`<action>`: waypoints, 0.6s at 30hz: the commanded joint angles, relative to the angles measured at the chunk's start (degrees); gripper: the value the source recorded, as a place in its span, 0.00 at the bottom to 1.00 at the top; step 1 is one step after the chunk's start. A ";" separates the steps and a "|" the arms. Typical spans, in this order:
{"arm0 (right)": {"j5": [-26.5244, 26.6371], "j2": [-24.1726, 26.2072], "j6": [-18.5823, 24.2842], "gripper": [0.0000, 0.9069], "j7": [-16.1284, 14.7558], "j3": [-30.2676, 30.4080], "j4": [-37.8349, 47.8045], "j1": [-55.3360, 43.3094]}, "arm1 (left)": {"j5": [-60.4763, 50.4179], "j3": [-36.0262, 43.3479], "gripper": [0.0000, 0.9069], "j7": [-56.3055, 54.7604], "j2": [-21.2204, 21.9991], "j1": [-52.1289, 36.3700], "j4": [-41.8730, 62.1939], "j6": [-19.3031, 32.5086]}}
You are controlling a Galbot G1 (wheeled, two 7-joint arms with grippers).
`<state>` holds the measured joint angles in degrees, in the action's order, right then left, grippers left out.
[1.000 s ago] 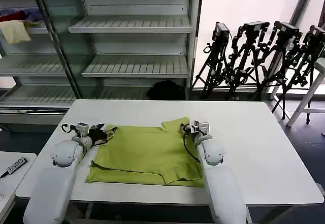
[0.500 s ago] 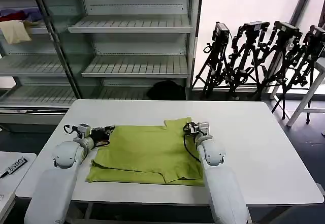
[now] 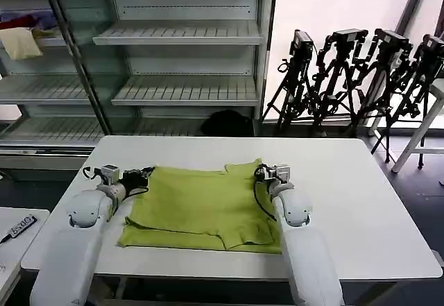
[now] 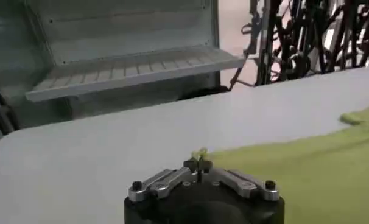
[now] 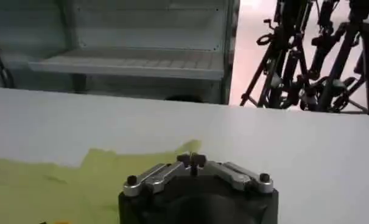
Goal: Fold and organize the clothes.
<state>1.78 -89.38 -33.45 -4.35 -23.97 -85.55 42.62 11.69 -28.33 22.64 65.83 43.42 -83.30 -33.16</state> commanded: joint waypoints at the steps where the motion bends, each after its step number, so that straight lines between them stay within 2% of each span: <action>1: 2.32 0.37 0.03 0.00 0.37 0.03 -5.82 1.68 | 3.18 -0.93 0.00 -0.43 -0.48 1.50 -3.80 0.05; 6: 4.14 1.83 -0.03 0.00 0.17 0.07 -11.29 5.77 | 5.11 -2.94 0.00 -0.09 -0.93 5.43 -7.44 0.09; 8: 4.40 2.50 -0.05 0.00 0.06 0.08 -15.55 9.77 | 6.48 -4.08 0.00 0.26 -1.28 7.85 -9.65 0.10; 18: 5.91 3.50 0.04 0.00 -0.75 -0.82 -25.40 23.07 | 8.58 -9.24 0.00 2.06 -2.92 17.56 -15.34 0.34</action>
<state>6.36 -86.32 -33.46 -5.24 -24.67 -103.35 57.28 18.33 -34.32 24.36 63.37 53.76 -93.82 -32.82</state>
